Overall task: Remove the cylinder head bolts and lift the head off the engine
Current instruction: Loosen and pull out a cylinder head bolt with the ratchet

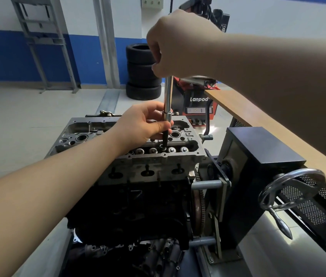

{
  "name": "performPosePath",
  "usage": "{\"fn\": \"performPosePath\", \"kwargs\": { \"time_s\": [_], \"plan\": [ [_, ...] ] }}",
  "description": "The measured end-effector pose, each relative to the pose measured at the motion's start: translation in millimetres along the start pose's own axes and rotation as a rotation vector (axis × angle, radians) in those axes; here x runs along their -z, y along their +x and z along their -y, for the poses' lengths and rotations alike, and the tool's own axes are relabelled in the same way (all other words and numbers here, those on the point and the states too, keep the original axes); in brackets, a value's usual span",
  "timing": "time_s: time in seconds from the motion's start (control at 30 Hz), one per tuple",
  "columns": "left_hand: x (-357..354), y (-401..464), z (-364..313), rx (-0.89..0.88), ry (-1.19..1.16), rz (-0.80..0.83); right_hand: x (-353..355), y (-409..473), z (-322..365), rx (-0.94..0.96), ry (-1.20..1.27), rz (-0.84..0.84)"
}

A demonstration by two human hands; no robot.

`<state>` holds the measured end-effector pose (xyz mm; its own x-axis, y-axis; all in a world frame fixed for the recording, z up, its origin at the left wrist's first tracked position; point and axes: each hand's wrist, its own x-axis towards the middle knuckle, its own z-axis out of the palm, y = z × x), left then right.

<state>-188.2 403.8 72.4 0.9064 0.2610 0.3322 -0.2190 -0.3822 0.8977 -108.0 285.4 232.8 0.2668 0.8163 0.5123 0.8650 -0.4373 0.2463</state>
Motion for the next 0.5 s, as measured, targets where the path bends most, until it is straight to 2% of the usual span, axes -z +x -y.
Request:
{"fn": "performPosePath", "kwargs": {
  "time_s": [0.13, 0.5],
  "plan": [
    [5.6, 0.9, -1.1, -0.01, 0.078, -0.002, -3.0, 1.4, -0.3, -0.015, 0.012, -0.013],
    [1.4, 4.1, -1.8, 0.007, 0.047, -0.005, -0.8, 2.5, -1.6, -0.022, 0.025, 0.041]
  ]
}}
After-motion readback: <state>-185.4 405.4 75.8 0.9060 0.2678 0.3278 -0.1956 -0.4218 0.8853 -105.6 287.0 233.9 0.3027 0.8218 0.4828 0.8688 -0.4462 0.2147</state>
